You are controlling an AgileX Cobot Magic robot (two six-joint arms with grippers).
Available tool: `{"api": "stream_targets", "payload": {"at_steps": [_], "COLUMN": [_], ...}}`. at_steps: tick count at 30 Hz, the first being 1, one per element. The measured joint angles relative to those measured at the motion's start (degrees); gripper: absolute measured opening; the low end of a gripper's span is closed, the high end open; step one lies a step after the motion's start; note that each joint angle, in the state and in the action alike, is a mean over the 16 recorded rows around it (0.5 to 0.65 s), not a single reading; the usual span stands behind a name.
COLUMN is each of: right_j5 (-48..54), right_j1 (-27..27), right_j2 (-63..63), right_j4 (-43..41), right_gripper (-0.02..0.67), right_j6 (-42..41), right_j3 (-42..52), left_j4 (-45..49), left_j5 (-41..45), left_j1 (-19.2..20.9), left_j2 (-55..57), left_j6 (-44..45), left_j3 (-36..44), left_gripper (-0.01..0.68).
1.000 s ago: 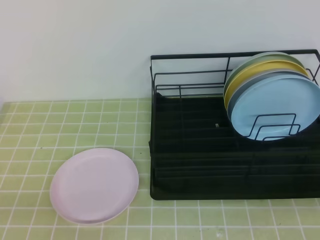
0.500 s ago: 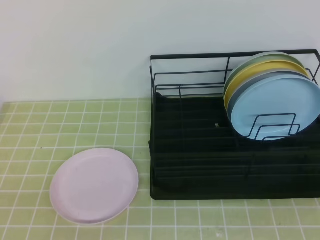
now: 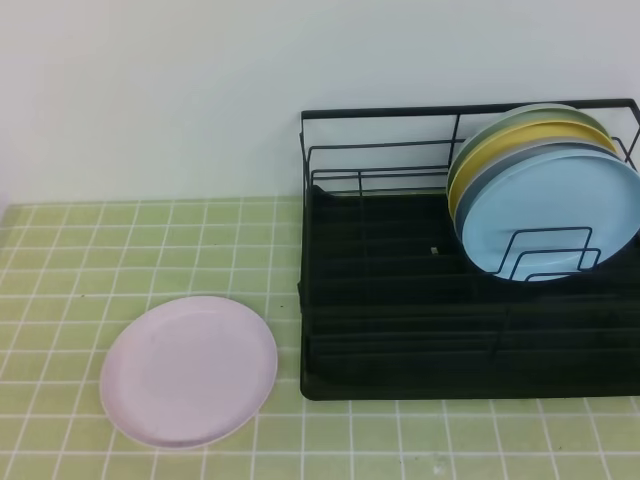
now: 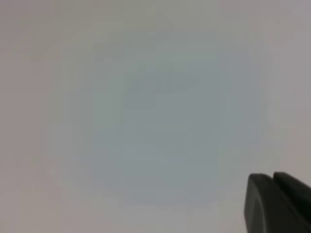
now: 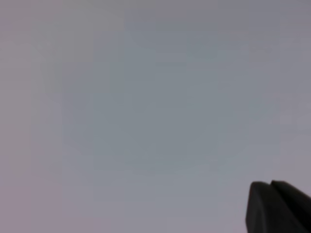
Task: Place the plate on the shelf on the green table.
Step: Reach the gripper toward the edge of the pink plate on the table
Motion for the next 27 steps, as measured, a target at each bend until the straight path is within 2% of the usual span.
{"api": "stream_targets", "payload": {"at_steps": [10,20,27], "right_j5": [9.55,36.66,57.73], "right_j1": [0.0,0.0,0.0], "right_j2": [0.01,0.08,1.18], "right_j4": [0.0,0.04,1.45], "right_gripper": [0.01,0.009,0.009], "right_j6": [-0.12,-1.23,-2.75], "right_j3": [-0.44,-8.01,-14.93], "left_j4": [2.26,2.39,-2.51], "left_j5": [25.65,42.99,51.97], "left_j1": [0.0,0.0,0.0], "left_j2": [0.0,0.0,0.99], "left_j6": [-1.43,-2.46,-5.84], "left_j3": [-10.28,-11.05,-13.28], "left_gripper": [-0.002,-0.002,-0.002]}}
